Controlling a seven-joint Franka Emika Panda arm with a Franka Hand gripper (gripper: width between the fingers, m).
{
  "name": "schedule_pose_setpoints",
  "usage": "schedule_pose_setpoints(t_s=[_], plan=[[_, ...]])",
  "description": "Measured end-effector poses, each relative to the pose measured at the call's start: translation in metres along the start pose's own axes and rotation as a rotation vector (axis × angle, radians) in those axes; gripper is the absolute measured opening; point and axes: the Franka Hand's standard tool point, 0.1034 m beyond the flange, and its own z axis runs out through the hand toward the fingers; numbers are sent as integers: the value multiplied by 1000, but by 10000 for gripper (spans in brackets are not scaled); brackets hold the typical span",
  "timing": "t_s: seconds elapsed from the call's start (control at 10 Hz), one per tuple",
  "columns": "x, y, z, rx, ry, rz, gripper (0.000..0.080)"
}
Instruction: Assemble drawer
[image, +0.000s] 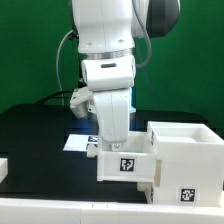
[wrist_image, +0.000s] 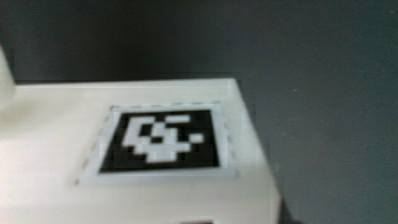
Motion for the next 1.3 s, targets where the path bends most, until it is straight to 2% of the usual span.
schedule_pose_setpoints(t_s=[0.6, 1.1, 1.3], plan=[[2, -2, 9, 12, 7, 15, 36], [9, -1, 4, 3, 4, 31, 36], [9, -4, 5, 7, 4, 32, 36]])
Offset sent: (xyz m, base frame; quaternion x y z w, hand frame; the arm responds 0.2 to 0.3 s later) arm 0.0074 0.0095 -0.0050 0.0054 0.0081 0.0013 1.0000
